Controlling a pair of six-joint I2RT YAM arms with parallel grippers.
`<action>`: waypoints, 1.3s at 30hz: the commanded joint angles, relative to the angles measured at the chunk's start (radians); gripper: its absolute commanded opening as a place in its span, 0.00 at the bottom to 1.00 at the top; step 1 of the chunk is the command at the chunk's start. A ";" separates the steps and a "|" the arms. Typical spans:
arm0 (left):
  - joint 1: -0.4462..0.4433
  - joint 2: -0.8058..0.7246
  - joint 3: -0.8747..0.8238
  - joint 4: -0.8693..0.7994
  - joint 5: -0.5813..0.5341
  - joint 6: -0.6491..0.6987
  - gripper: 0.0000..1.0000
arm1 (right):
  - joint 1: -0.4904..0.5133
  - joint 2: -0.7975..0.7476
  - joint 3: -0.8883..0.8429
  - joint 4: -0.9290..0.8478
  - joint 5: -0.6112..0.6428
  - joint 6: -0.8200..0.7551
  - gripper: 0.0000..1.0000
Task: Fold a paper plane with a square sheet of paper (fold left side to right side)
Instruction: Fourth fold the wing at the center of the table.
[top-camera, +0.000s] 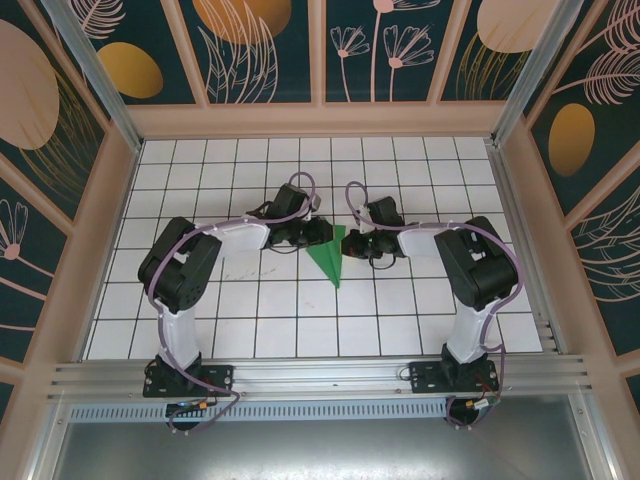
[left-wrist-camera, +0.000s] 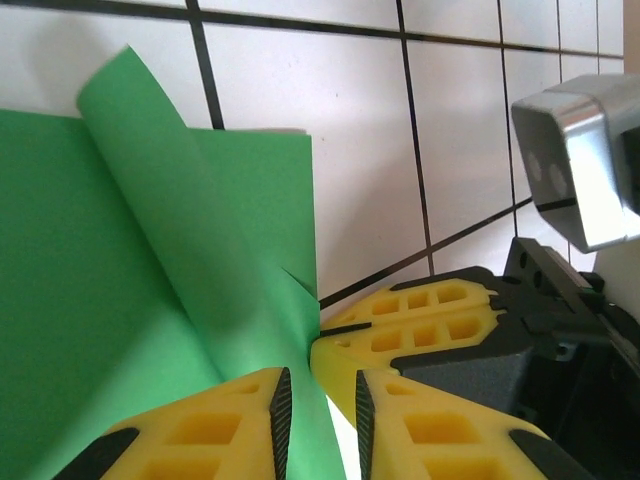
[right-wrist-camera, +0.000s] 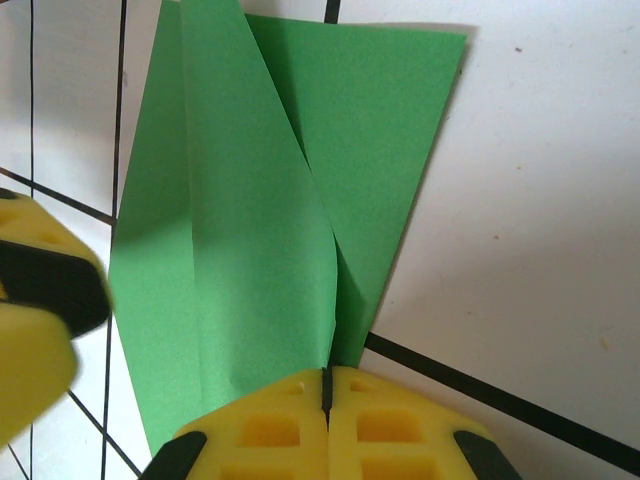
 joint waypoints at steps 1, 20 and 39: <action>-0.012 0.039 0.038 0.024 0.047 0.011 0.28 | 0.028 0.069 0.000 -0.053 0.068 -0.022 0.06; -0.028 0.092 0.048 -0.008 0.011 0.020 0.28 | 0.038 0.078 0.012 -0.069 0.077 -0.029 0.06; -0.026 0.097 -0.020 -0.037 -0.070 0.024 0.28 | 0.039 0.078 0.029 -0.080 0.081 -0.038 0.07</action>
